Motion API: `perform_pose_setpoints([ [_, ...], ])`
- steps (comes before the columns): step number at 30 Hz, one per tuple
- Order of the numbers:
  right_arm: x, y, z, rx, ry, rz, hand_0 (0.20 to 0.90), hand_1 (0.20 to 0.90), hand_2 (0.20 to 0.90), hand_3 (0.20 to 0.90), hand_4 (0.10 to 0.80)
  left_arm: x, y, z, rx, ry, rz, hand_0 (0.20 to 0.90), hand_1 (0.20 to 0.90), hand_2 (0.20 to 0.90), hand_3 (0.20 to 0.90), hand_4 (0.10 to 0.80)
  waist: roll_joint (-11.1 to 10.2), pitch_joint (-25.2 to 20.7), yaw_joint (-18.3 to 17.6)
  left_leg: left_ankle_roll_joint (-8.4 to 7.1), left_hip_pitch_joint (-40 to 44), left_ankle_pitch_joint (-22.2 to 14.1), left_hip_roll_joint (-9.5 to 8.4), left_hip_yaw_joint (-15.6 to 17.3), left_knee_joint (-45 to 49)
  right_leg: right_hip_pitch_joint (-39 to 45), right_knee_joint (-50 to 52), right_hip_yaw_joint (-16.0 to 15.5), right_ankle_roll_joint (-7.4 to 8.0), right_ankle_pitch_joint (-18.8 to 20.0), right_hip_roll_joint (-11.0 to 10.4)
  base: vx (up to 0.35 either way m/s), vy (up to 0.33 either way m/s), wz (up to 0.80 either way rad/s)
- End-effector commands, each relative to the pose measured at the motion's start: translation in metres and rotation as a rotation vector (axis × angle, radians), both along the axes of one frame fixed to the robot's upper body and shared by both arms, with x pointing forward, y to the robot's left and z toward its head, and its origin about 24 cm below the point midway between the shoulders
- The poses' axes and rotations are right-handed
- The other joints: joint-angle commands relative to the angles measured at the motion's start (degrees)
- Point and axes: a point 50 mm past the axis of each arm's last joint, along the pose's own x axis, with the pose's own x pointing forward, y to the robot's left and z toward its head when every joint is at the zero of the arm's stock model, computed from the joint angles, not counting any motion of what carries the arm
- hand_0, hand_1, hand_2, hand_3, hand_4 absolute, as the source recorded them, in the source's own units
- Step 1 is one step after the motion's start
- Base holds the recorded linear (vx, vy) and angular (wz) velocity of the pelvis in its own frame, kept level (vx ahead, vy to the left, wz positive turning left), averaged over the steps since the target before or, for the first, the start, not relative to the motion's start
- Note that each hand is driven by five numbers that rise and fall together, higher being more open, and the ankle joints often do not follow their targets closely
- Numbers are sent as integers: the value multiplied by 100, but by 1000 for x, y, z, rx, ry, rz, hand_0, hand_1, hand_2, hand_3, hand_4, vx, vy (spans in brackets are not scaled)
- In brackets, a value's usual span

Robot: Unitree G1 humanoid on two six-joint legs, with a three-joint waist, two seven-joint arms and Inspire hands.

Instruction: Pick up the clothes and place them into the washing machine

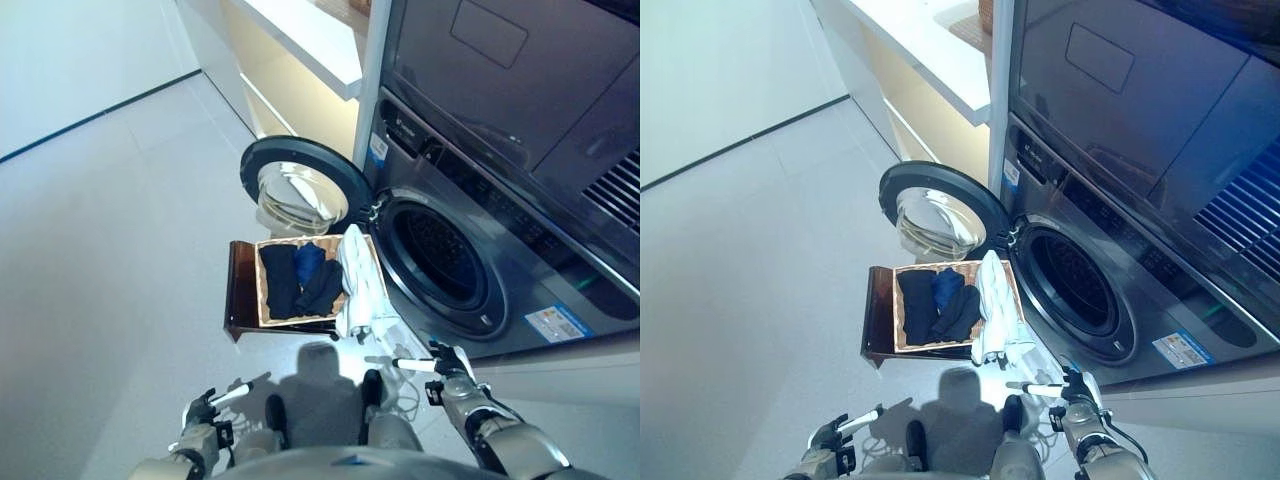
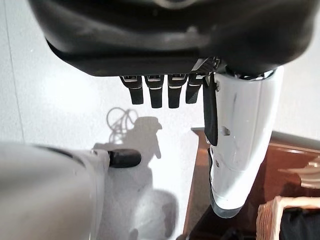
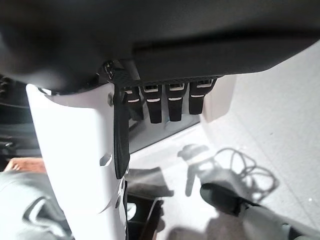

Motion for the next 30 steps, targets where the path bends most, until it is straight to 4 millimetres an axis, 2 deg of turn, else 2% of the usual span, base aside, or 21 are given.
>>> perform_pose_setpoints([
  [1, 57, 14, 33, -49, -203, 74, 900, 900, 900, 900, 800, 8, 16, 6, 71, -14, 21, 900, 900, 900, 900, 800, -385, 504, -15, -281, -564, -42, 56, -374, 985, 24, 775, 175, 203, -846, -227, 4, -109, 5],
  [2, 57, 14, 33, -49, -203, 74, 900, 900, 900, 900, 800, 8, 16, 6, 71, -14, 21, 900, 900, 900, 900, 800, -385, 501, -16, -281, -568, -42, 56, -375, 986, 21, 775, 174, 203, -846, -227, 23, -148, 0],
  [3, 69, 18, 42, -48, -253, 95, 900, 900, 900, 900, 800, 12, 8, 5, 55, -31, 20, 900, 900, 900, 900, 800, -466, 725, 135, -312, -1021, -88, -401, -1024, 1600, 65, 715, 243, 175, -810, -280, 58, -21, -7],
  [4, 75, 19, 47, -48, -275, 94, 900, 900, 900, 900, 800, 13, 6, 5, 49, -37, 20, 900, 900, 900, 900, 800, -466, 708, 164, -288, -1214, 16, -474, -1251, 1195, 34, 650, 248, 219, -792, -275, 97, 16, -10],
  [5, 79, 18, 50, -45, -287, 82, 900, 900, 900, 900, 800, 12, 4, 5, 41, -36, 24, 900, 900, 900, 900, 800, -432, 662, 158, -272, -1306, 227, -360, -1285, 761, 0, 601, 262, 266, -769, -248, 81, 54, 5],
  [6, 79, 18, 50, -45, -286, 82, 900, 900, 900, 900, 800, 12, 4, 4, 41, -36, 24, 900, 900, 900, 900, 800, -435, 660, 160, -273, -1286, 244, -360, -1281, 725, 1, 601, 265, 265, -771, -250, 128, 162, 11],
  [7, 89, 16, 60, -45, -335, 62, 900, 900, 900, 900, 800, 12, 3, 4, 46, -30, 13, 900, 900, 900, 900, 800, -355, 631, 182, -288, -1247, 533, -61, -913, 119, -41, 593, 340, 348, -780, -248, 133, 209, 8],
  [8, 97, 15, 68, -51, -365, 69, 900, 900, 900, 900, 800, 13, 2, 5, 47, -38, -4, 900, 900, 900, 900, 800, -330, 630, 205, -257, -1269, 493, -80, -903, 210, -83, 630, 386, 356, -788, -276, 130, 211, -18],
  [9, 97, 15, 68, -51, -365, 69, 900, 900, 900, 900, 800, 14, 2, 5, 47, -38, -4, 900, 900, 900, 900, 800, -331, 629, 213, -256, -1271, 488, -79, -896, 216, -88, 635, 394, 356, -789, -276, 124, 250, -58],
  [10, 108, 14, 78, -67, -393, 69, 900, 900, 900, 900, 800, 15, 1, 5, 52, -45, -31, 900, 900, 900, 900, 800, -254, 643, 224, -235, -1251, 520, -144, -767, 208, -92, 638, 435, 385, -791, -340, 81, 166, -76],
  [11, 108, 14, 78, -67, -393, 69, 900, 900, 900, 900, 800, 15, 1, 5, 52, -45, -31, 900, 900, 900, 900, 800, -256, 645, 229, -234, -1247, 519, -144, -761, 207, -93, 639, 442, 385, -792, -341, 118, 246, -95],
  [14, 132, 28, 101, -98, -477, 104, 900, 900, 900, 900, 800, 28, 7, 11, 83, -102, -6, 900, 900, 900, 900, 800, -248, 708, 302, -171, -1122, 508, -239, -504, -29, -188, 441, 610, 449, -566, -452, 68, 204, -62],
  [16, 139, 34, 108, -110, -498, 119, 900, 900, 900, 900, 800, 34, 6, 13, 89, -126, 3, 900, 900, 900, 900, 800, -265, 719, 328, -162, -1116, 523, -229, -432, -76, -227, 371, 617, 459, -521, -470, 50, 68, -33],
  [23, 153, 38, 128, -110, -585, 83, 900, 900, 900, 900, 800, 40, -7, 14, 65, -152, -10, 900, 900, 900, 900, 800, -350, 817, 313, -177, -1226, 512, -173, -454, 15, -283, 277, 520, 447, -499, -436, 39, 1, 9],
  [30, 168, 35, 152, -102, -676, 37, 900, 900, 900, 900, 800, 39, -5, 14, 72, -164, -8, 900, 900, 900, 900, 800, -325, 894, 352, -253, -1232, 622, -117, -493, -159, -333, 265, 431, 459, -489, -403, -3, 0, 0],
])
